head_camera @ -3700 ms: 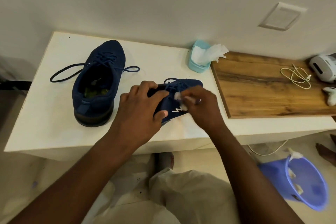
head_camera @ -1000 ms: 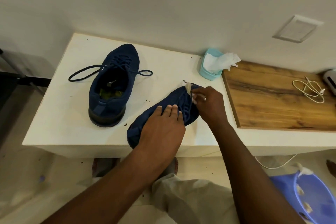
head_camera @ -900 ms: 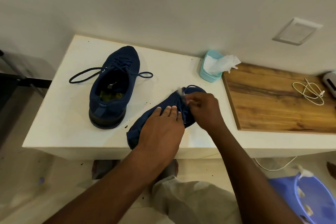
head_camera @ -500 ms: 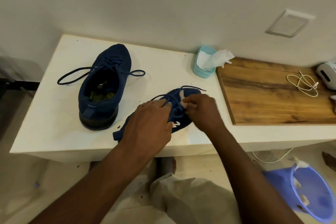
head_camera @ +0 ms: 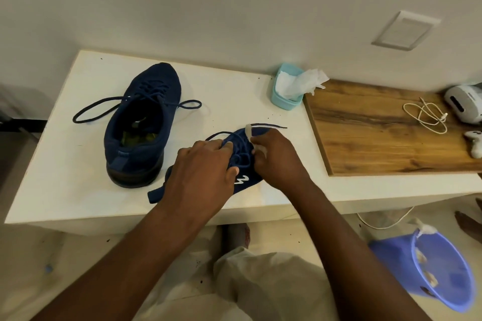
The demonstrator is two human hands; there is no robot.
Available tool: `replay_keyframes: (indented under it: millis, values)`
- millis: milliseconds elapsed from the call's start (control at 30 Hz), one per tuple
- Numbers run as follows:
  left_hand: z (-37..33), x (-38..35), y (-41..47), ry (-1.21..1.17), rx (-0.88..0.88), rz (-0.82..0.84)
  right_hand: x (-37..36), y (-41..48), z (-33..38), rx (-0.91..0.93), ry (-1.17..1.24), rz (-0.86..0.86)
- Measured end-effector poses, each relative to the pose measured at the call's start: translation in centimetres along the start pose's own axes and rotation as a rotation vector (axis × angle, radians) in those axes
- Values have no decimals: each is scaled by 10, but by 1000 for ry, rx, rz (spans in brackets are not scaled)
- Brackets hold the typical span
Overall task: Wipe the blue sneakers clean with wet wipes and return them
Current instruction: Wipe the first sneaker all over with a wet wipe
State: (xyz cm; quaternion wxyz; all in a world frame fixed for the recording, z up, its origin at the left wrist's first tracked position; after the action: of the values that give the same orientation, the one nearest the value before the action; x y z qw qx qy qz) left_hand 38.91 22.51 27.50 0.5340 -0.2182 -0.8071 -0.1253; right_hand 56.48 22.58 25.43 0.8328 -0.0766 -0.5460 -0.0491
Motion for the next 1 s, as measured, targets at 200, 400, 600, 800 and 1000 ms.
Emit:
replay_keyframes:
  millis: [200,400,600,800,1000]
  values:
    - [1,3,-1,-12,17,27,13,9,-28,-179,134,-163]
    - [-4,15,-10,-140,22,141,4,17,-21,-202,87,-256]
    - [4,18,-12,-163,44,169,6,8,-18,-24,61,17]
    - [11,12,-10,-200,47,72,14,14,-15,-170,73,-185]
    - [12,17,-8,-252,62,4,21,4,-13,-156,10,57]
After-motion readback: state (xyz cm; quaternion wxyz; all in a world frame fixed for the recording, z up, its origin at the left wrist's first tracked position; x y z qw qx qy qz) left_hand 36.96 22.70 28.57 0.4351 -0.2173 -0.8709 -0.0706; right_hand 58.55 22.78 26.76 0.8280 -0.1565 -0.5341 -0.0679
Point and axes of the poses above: each hand's wrist, its own y-axis towards the middle knuckle, its own x-axis out of the back of the hand, z = x × y, the point moved 2 cm from there along y, towards the middle knuckle
